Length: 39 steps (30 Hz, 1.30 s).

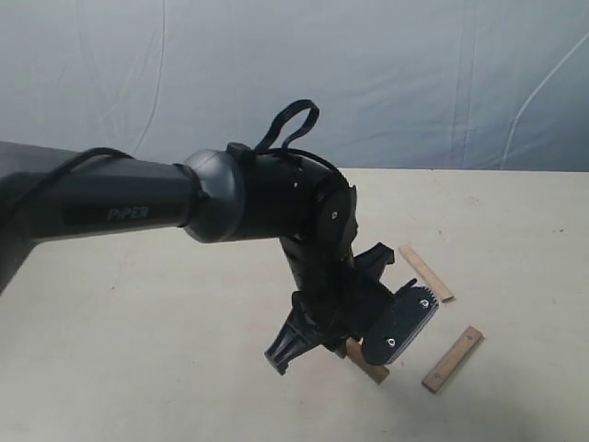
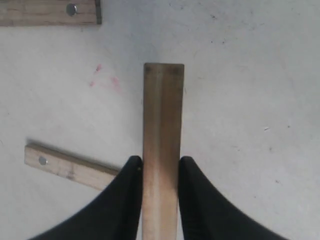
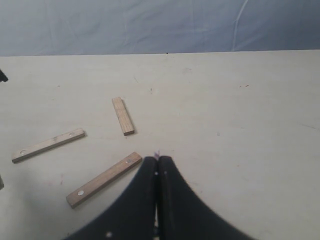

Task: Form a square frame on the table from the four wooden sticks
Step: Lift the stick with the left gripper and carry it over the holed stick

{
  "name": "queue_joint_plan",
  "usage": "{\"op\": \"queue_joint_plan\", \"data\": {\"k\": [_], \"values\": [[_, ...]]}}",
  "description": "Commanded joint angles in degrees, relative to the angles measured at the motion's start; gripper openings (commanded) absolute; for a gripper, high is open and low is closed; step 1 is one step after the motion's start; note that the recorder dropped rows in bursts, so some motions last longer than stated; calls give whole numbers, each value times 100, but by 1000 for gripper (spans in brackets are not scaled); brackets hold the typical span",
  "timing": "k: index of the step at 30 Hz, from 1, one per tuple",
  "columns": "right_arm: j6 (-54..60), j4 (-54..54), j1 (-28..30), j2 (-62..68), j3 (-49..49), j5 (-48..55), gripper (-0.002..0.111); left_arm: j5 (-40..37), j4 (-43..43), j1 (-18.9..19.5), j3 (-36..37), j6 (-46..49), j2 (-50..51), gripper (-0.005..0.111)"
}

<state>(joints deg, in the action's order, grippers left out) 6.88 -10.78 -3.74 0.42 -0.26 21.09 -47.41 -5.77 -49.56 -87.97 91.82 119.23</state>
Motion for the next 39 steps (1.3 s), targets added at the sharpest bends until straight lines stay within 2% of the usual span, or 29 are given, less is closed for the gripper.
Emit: {"op": "queue_joint_plan", "data": {"k": [1, 4, 17, 21, 23, 26, 31, 35, 39], "values": [[3, -25, -29, -42, 26, -34, -1, -144, 142, -29, -404, 306, 409, 0], [3, -25, -29, -42, 26, -34, -1, -188, 119, -29, -629, 486, 660, 0], [3, -10, -29, -42, 26, -24, -1, 315, 141, -29, -632, 950, 977, 0], [3, -10, -29, -42, 26, -24, -1, -144, 158, -29, -632, 950, 714, 0], [-9, -10, -29, -42, 26, -24, -1, -832, 987, -29, -632, 950, 488, 0], [-9, -10, -29, -42, 26, -24, -1, -1367, 1874, 4, -632, 950, 444, 0], [-9, -21, -29, -42, 26, -37, -1, -1219, 1948, 251, -616, 1449, 535, 0], [-9, -21, -29, -42, 26, -37, -1, -1226, 2087, 308, -616, 2262, 637, 0], [-9, -21, -29, -42, 26, -37, -1, -1066, 2390, 320, -616, 2561, 764, 3]]}}
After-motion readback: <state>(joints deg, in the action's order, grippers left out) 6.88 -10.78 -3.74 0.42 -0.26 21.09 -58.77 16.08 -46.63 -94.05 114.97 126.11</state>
